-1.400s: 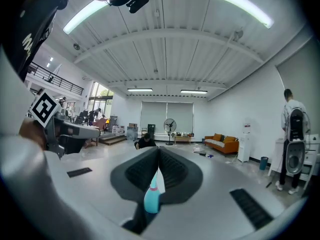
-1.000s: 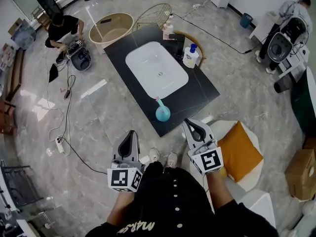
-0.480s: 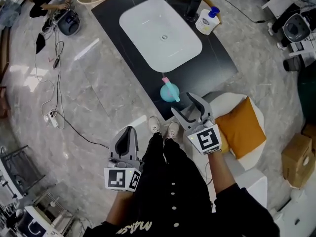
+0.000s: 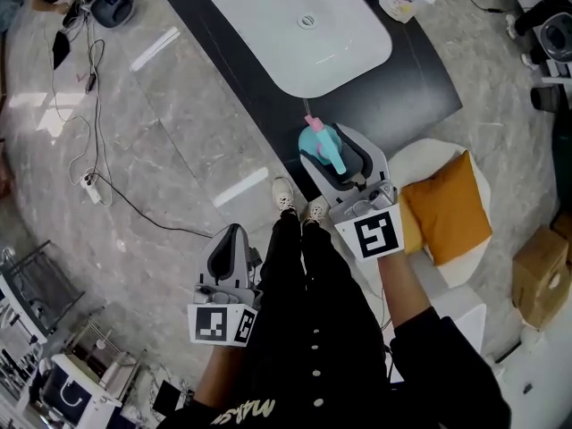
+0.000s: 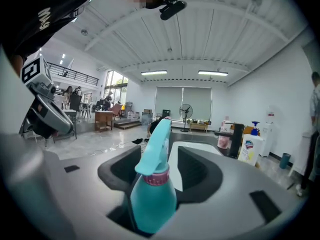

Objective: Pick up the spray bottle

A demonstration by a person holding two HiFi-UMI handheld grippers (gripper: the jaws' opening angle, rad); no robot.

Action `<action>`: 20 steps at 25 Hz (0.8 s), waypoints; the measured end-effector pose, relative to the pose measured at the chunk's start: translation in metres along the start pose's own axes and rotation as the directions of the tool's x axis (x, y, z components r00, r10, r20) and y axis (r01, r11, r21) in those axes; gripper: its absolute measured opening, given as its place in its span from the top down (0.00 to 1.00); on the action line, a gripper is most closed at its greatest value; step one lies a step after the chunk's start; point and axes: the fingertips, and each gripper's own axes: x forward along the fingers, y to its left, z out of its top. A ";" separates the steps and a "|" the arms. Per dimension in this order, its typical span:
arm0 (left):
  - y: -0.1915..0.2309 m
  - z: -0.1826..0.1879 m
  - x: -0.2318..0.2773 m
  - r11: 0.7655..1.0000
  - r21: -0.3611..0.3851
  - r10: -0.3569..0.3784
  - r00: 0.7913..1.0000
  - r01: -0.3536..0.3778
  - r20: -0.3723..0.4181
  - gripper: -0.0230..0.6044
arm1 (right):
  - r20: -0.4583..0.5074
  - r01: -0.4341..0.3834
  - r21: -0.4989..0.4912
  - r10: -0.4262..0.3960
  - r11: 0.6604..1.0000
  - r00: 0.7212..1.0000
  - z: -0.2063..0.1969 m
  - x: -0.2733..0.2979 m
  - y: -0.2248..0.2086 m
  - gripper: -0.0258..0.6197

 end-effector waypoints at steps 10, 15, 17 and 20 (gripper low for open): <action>-0.006 0.004 -0.009 1.000 0.010 -0.002 1.000 0.002 0.027 0.94 | 0.051 0.072 0.055 -0.075 0.996 0.996 0.016 -0.008 -0.015 0.75; -0.022 0.032 -0.017 0.999 0.036 -0.025 0.996 0.022 0.088 0.94 | 0.077 0.090 0.024 -0.092 0.996 0.993 0.046 -0.029 -0.024 0.75; -0.029 0.047 -0.021 0.998 0.051 -0.041 0.992 0.035 0.121 0.94 | 0.089 0.100 0.013 -0.101 0.995 0.991 0.061 -0.040 -0.028 0.75; -0.039 0.069 -0.027 0.996 0.076 -0.063 0.984 0.051 0.165 0.94 | 0.109 0.116 0.007 -0.116 0.993 0.987 0.087 -0.058 -0.031 0.75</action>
